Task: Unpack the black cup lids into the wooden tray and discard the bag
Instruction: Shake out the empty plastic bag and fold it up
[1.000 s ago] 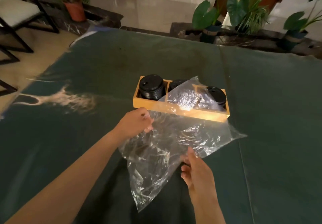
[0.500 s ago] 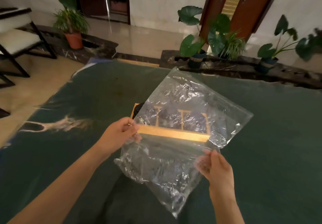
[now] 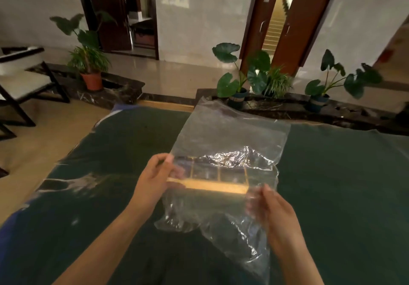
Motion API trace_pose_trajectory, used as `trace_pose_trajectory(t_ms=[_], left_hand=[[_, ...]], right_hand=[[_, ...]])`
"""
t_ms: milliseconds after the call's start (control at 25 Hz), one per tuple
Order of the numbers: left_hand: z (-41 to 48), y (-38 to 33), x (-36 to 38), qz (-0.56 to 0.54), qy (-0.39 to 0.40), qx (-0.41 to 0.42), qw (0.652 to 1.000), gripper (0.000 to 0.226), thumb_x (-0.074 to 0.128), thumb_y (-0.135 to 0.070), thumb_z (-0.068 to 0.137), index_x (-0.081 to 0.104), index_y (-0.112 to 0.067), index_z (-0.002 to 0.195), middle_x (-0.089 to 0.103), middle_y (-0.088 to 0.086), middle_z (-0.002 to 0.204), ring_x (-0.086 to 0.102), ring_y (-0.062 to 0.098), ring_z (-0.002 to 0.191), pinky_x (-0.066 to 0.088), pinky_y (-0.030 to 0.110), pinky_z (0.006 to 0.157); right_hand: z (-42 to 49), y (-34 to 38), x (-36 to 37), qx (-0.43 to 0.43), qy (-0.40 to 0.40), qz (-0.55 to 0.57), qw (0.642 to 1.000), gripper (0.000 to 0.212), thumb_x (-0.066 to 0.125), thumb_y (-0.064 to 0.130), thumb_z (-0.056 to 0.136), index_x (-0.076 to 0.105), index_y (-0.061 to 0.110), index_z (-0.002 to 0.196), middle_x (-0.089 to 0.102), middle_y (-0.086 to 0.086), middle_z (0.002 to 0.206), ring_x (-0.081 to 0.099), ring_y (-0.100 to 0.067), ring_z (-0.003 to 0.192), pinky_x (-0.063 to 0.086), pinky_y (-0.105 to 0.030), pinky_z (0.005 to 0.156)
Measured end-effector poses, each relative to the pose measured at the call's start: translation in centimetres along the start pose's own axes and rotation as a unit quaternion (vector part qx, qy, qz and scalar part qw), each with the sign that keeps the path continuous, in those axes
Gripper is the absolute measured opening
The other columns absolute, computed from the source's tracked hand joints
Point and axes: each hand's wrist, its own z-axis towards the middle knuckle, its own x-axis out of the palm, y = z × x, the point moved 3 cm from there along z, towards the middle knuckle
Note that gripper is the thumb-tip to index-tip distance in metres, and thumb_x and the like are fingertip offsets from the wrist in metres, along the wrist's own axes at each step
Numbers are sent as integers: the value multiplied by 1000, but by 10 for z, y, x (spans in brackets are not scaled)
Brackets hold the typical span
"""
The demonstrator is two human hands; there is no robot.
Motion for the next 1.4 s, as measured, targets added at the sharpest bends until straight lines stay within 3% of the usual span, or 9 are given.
trace_pose_trajectory(t_ms=[120,240,400,600,760,880,1040,1240,1400], left_hand=[[-11,-4,-7,28,55,-78,995,40,39,-46,90,54,-21,117,69,4,104,68,18,95,56,33,77],[-25,-4,-2,84,78,-131,985,31,43,-42,93,61,-20,105,72,7,89,70,21,80,58,31,64],[-24,-16,9,0,9,-88,996,15,51,-17,93,62,-6,92,69,10,76,67,17,64,54,25,52],[-22,-8,-13,-21,-32,-33,999,12,51,-12,92,61,-8,85,66,5,73,63,14,65,52,25,58],[-33,10,-27,-16,94,-80,992,9,58,-14,86,66,-14,91,70,5,85,66,22,78,56,31,67],[-23,2,-35,-37,132,-109,985,45,54,-43,79,62,-16,114,68,12,110,67,28,98,54,44,82],[4,-31,-11,-10,226,-139,964,70,37,-68,77,59,-18,120,70,12,111,66,29,103,55,42,85],[33,-47,-2,-50,182,-118,975,33,44,-27,95,55,-19,125,74,8,105,70,23,95,59,28,69],[43,-45,-17,-131,153,-84,976,31,40,-26,96,50,-26,126,71,6,112,68,23,102,58,28,72]], right_hand=[[0,34,2,-66,-24,49,996,28,42,27,99,64,12,94,72,0,70,59,-8,54,51,-21,53],[5,53,3,-112,-39,37,992,27,38,29,100,63,18,94,70,2,73,53,-7,49,46,-21,49],[8,60,5,-132,-35,45,990,30,40,33,99,66,19,104,69,3,76,54,-7,53,48,-21,53],[10,76,-13,-182,-69,47,980,34,44,27,98,63,22,70,62,8,57,56,-7,54,47,-30,65],[10,74,-12,-156,-42,53,985,42,41,26,99,67,24,65,64,3,59,53,-9,51,46,-24,56],[9,72,-12,-127,12,46,991,34,39,27,100,68,15,86,70,-2,70,53,-12,53,48,-19,50],[7,67,4,-92,104,-7,990,33,38,25,100,58,0,107,71,1,70,50,-13,50,46,-21,48],[0,58,5,-30,159,-30,986,43,44,44,91,59,13,116,75,-5,97,69,-18,79,56,-27,68],[-19,28,-21,48,170,-76,981,53,50,51,80,66,12,111,73,-13,104,72,-24,89,57,-33,69]])
